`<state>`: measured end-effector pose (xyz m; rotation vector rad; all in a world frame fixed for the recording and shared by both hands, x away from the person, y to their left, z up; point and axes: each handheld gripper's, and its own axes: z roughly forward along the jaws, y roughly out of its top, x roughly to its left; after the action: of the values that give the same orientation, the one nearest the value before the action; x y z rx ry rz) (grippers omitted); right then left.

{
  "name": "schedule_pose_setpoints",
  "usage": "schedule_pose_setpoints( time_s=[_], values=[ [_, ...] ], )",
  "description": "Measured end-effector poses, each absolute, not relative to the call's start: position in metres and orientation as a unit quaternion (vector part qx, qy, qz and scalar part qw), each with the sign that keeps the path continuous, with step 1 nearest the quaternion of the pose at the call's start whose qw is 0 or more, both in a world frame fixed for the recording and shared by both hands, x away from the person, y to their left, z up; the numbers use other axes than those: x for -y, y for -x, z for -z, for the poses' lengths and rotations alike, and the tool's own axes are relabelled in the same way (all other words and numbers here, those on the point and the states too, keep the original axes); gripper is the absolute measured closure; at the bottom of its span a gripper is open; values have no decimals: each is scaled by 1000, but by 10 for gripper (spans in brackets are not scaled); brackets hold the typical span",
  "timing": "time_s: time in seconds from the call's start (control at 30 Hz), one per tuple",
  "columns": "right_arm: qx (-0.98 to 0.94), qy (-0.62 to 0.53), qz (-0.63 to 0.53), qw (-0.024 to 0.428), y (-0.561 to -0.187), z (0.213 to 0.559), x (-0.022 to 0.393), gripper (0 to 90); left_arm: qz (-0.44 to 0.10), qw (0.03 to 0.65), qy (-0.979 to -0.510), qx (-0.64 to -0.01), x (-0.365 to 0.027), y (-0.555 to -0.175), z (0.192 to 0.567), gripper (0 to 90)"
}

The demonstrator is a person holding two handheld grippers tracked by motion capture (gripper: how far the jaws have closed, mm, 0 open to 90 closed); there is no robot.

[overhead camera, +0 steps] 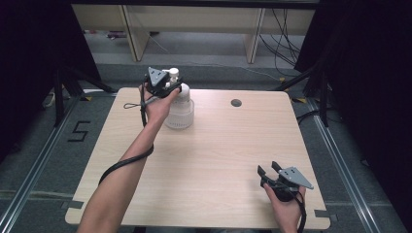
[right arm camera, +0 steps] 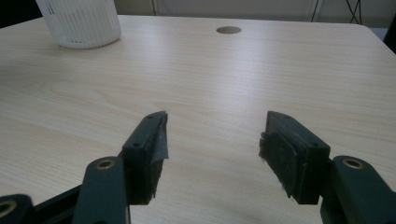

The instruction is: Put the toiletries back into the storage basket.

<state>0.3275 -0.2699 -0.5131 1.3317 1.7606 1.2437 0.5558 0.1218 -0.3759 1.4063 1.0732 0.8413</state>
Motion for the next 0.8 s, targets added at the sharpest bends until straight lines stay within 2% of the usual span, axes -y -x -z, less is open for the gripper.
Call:
schedule_pose_setpoints(
  time_s=[0.8],
  values=[
    [-657, -500, -476, 304, -328, 514, 271, 406, -349, 561, -598, -453, -144, -516, 381, 397]
  ],
)
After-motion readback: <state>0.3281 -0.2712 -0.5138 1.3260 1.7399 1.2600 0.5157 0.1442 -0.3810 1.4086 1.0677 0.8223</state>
